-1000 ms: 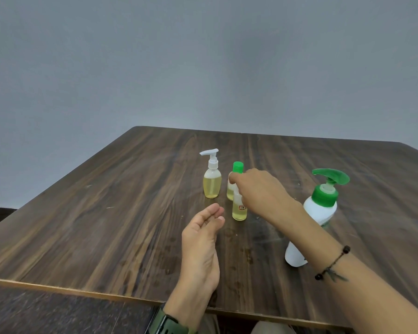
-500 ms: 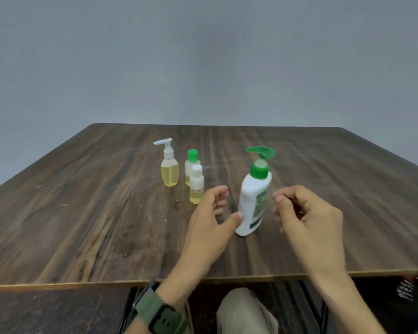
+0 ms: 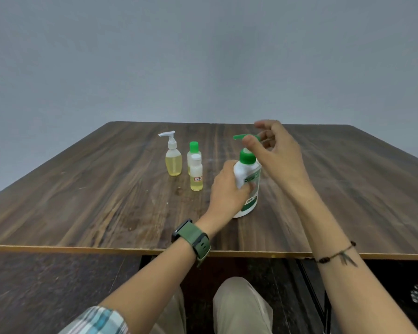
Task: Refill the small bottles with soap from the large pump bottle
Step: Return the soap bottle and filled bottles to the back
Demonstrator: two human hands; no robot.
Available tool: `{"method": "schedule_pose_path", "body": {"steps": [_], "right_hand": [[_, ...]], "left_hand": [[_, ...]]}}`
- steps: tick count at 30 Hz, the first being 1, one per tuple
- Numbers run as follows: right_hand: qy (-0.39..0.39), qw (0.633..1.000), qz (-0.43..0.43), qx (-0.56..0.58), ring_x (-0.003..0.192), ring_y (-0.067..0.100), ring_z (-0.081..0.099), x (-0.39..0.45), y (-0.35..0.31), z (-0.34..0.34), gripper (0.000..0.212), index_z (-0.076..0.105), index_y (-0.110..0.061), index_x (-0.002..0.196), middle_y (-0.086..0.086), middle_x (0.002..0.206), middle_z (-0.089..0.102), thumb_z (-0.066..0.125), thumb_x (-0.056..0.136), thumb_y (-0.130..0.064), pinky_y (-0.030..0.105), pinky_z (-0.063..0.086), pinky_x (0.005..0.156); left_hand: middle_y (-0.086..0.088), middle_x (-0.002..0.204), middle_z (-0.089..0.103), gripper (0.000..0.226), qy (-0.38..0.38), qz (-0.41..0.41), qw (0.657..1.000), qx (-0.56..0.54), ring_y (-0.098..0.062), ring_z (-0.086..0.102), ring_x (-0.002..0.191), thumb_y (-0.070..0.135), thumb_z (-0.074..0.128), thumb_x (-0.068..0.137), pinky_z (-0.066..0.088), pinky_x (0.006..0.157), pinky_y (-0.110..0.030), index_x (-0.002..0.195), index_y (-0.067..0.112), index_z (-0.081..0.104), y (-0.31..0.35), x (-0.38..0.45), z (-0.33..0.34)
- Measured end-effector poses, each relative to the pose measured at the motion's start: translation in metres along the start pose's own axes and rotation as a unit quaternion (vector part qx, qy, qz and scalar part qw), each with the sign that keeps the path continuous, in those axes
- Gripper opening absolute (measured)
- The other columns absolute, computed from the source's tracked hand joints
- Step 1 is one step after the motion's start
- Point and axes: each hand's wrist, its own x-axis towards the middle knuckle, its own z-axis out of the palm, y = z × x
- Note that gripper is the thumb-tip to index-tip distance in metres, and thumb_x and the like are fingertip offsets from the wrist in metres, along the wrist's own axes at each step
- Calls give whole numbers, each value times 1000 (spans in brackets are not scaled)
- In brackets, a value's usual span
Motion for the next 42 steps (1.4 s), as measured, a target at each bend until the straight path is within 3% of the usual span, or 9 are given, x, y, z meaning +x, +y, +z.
{"method": "schedule_pose_path", "body": {"steps": [6, 10, 12, 18, 22, 28, 34, 37, 42], "right_hand": [[-109, 988, -73, -82, 79, 4, 55, 23, -4, 1, 10, 67, -14, 86, -8, 84, 64, 58, 84, -10, 7, 38, 67], [-266, 959, -100, 15, 83, 2, 56, 53, -19, -13, 23, 70, -14, 83, -6, 88, 63, 53, 82, 2, 13, 43, 75], [-326, 938, -110, 37, 89, 6, 59, 75, -30, -21, 27, 67, -15, 105, -4, 90, 63, 57, 82, -6, 16, 46, 79], [-221, 925, -219, -218, 93, 13, 61, 157, -87, -11, 39, 60, -24, 115, -5, 101, 66, 57, 84, -47, 27, 48, 78], [-142, 924, -249, -252, 65, 9, 58, 217, -109, 31, 24, 60, -21, 112, 0, 94, 62, 46, 94, -29, 22, 47, 54], [-109, 967, -184, -139, 74, 23, 64, 308, -79, 139, 26, 61, -14, 94, 15, 107, 58, 40, 87, 0, 33, 59, 54], [-224, 948, -222, -48, 79, 14, 59, 365, -21, 202, 29, 59, -15, 97, -7, 92, 58, 43, 85, 6, 36, 59, 71], [-310, 931, -194, -18, 86, 18, 61, 385, 6, 220, 32, 62, -15, 97, -13, 91, 59, 45, 85, 9, 35, 59, 75], [-370, 906, -191, -83, 88, 14, 59, 423, 37, 254, 29, 68, -15, 98, -6, 97, 62, 53, 84, 4, 15, 50, 79]], "left_hand": [[2, 94, 59, 39, -90, 21, 996, 12, -11, 54, 81, 16, 70, 77, 39, 59, -7, 110, 13, 50, 2, 13, -15], [5, 84, 61, 38, -159, 7, 985, -65, -14, 61, 81, 12, 73, 73, 53, 76, -29, 105, 18, 53, 12, 34, -39], [4, 84, 63, 39, -184, 21, 980, -77, -18, 64, 83, 14, 74, 68, 54, 78, -32, 102, 19, 55, 22, 51, -58], [-1, 88, 67, 30, -135, 49, 988, -51, -19, 66, 88, 10, 73, 72, 55, 84, -39, 98, 17, 58, 52, 128, -119], [8, 82, 60, 30, -39, 129, 988, 80, -7, 58, 74, 30, 74, 70, 45, 61, -21, 92, 20, 56, 55, 193, -156], [8, 80, 48, 46, 56, 127, 980, 141, -6, 50, 68, 31, 70, 75, 40, 54, -19, 101, 12, 38, -12, 291, -173], [-1, 131, 46, 78, -157, -28, 980, -121, -12, 50, 111, 25, 67, 81, 41, 82, -20, 142, 24, 18, -101, 363, -208], [0, 126, 50, 85, -210, -60, 974, -52, -11, 51, 107, 28, 73, 72, 46, 83, -20, 141, 24, 24, -142, 385, -208], [2, 106, 63, 50, -227, -141, 957, -115, -7, 62, 92, 11, 73, 74, 51, 72, -16, 116, 16, 47, -177, 414, -179]]}}
